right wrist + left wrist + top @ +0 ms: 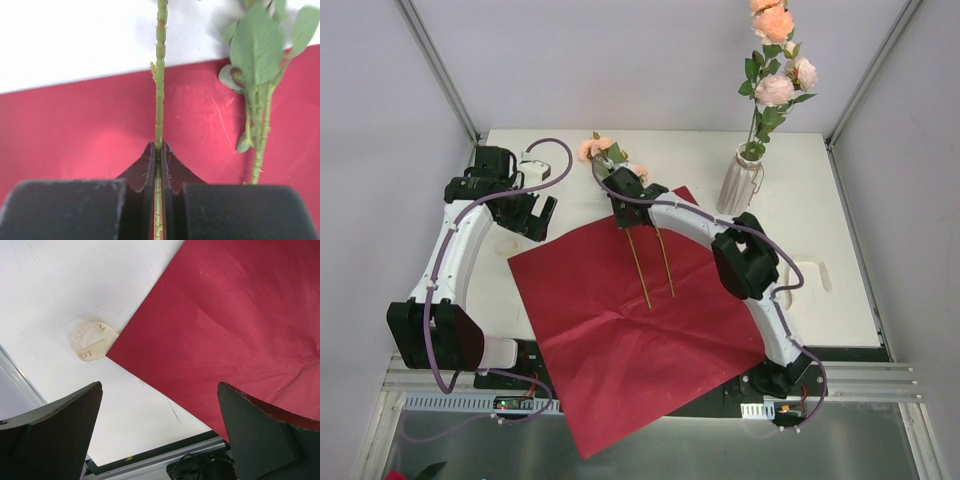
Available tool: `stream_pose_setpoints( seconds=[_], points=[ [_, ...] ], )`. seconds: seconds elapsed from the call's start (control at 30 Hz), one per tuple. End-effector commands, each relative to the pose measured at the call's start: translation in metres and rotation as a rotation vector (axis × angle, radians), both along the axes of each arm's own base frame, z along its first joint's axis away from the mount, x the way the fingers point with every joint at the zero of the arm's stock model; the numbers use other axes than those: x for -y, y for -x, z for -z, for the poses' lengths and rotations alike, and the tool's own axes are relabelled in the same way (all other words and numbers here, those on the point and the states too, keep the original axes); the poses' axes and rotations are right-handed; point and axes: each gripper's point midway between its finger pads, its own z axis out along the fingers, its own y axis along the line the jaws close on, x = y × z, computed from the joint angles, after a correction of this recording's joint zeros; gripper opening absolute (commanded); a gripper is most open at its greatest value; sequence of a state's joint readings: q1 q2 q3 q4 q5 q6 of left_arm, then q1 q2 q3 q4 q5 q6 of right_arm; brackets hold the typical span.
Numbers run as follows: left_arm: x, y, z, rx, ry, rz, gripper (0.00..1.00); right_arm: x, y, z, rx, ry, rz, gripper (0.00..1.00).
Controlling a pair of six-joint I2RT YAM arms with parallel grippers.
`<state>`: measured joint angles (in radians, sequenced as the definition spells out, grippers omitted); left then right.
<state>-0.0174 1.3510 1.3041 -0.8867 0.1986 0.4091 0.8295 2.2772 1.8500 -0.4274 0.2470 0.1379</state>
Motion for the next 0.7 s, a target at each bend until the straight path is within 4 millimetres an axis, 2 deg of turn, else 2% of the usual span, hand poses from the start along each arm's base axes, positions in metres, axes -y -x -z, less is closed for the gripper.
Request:
stream_pose_setpoints(
  seconds=[0.0, 0.03, 0.07, 0.1, 0.13, 0.2, 0.23, 0.3, 0.33, 0.37, 0.4, 0.43, 0.5, 0.53, 0.67],
  points=[
    [-0.007, -0.002, -0.015, 0.053, -0.017, -0.016, 0.99, -0.02, -0.026, -0.205, 0.33, -0.335, -0.054, 0.01],
    [-0.006, -0.002, -0.016, 0.057, -0.016, -0.015, 0.99, -0.013, -0.028, -0.246, 0.389, -0.39, -0.056, 0.01],
    [-0.006, -0.003, -0.018, 0.062, -0.012, -0.015, 0.99, -0.014, -0.025, -0.27, 0.41, -0.44, -0.101, 0.01],
    [-0.005, -0.003, -0.019, 0.063, -0.011, -0.014, 0.99, -0.012, -0.025, -0.308, 0.463, -0.507, -0.124, 0.01],
    [-0.005, -0.003, -0.019, 0.061, -0.009, -0.014, 0.99, -0.003, -0.021, -0.341, 0.504, -0.561, -0.152, 0.01],
    [-0.01, -0.003, -0.02, 0.064, -0.007, -0.033, 0.99, 0.01, -0.018, -0.385, 0.595, -0.621, -0.183, 0.01],
    [-0.01, -0.003, -0.021, 0.064, -0.003, -0.033, 0.99, 0.025, -0.011, -0.418, 0.657, -0.662, -0.208, 0.01],
    [-0.01, -0.002, -0.021, 0.061, -0.001, -0.033, 0.99, 0.049, -0.011, -0.459, 0.831, -0.647, -0.224, 0.01],
    [-0.01, -0.003, -0.021, 0.062, -0.001, -0.035, 0.99, 0.075, -0.007, -0.472, 0.911, -0.62, -0.184, 0.01],
    [-0.01, -0.003, -0.022, 0.064, -0.003, -0.032, 0.99, 0.093, -0.007, -0.506, 1.07, -0.641, -0.143, 0.01],
    [-0.01, -0.003, -0.022, 0.066, -0.003, -0.032, 0.99, 0.111, -0.004, -0.521, 1.174, -0.616, -0.118, 0.01],
    [-0.01, -0.003, -0.022, 0.066, -0.002, -0.033, 0.99, 0.15, 0.004, -0.544, 1.309, -0.555, -0.039, 0.01],
    [-0.011, -0.004, -0.024, 0.07, -0.001, -0.036, 0.99, 0.182, 0.008, -0.561, 1.457, -0.519, 0.038, 0.01],
    [-0.01, -0.005, -0.023, 0.067, 0.0, -0.035, 0.99, 0.211, 0.007, -0.569, 1.499, -0.458, 0.105, 0.01],
    [-0.008, -0.006, -0.021, 0.055, 0.012, -0.032, 0.99, 0.264, 0.005, -0.586, 1.606, -0.351, 0.229, 0.01]
  ],
)
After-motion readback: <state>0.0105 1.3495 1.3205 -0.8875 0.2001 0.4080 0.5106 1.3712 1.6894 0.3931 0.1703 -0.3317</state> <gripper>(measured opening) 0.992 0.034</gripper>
